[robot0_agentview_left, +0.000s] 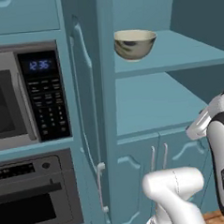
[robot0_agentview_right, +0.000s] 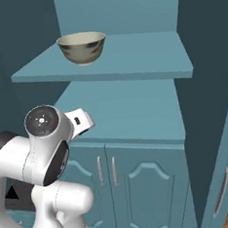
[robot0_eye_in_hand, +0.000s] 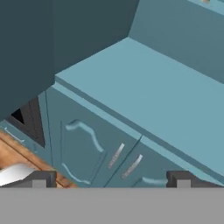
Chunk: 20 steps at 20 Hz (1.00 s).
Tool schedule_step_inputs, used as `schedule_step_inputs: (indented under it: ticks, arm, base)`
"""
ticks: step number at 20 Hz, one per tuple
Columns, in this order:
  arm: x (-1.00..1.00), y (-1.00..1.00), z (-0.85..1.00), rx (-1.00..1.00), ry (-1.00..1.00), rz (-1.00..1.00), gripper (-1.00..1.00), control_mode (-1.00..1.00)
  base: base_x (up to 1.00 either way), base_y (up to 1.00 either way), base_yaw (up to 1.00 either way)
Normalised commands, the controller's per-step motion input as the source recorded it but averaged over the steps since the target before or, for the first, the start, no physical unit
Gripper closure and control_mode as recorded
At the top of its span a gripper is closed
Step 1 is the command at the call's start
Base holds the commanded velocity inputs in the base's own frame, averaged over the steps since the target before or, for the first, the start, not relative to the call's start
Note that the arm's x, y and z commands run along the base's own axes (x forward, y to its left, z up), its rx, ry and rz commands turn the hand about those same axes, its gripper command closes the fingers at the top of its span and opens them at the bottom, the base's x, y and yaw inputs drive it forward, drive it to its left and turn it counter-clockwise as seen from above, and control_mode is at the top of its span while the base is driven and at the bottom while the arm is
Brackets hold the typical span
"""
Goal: Pick up the bowls from the cabinet and place each bowl in front of a stool on the dining counter.
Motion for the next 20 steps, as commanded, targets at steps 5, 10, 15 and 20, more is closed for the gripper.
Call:
schedule_step_inputs:
  ticks: [5,10,15,20]
  arm:
    - [0.0,0.0,0.0,0.0,0.0,0.0,-1.0,1.0]
    - [0.0,0.0,0.0,0.0,0.0,0.0,-1.0,1.0]
    - [0.0,0.0,0.0,0.0,0.0,0.0,-1.0,1.0]
    - [0.0,0.0,0.0,0.0,0.0,0.0,-1.0,1.0]
  base:
    - [0.49,-0.05,0.18]
    - [0.22,-0.05,0.17]
    - [0.01,-0.06,0.13]
    - [0.0,0.0,0.0]
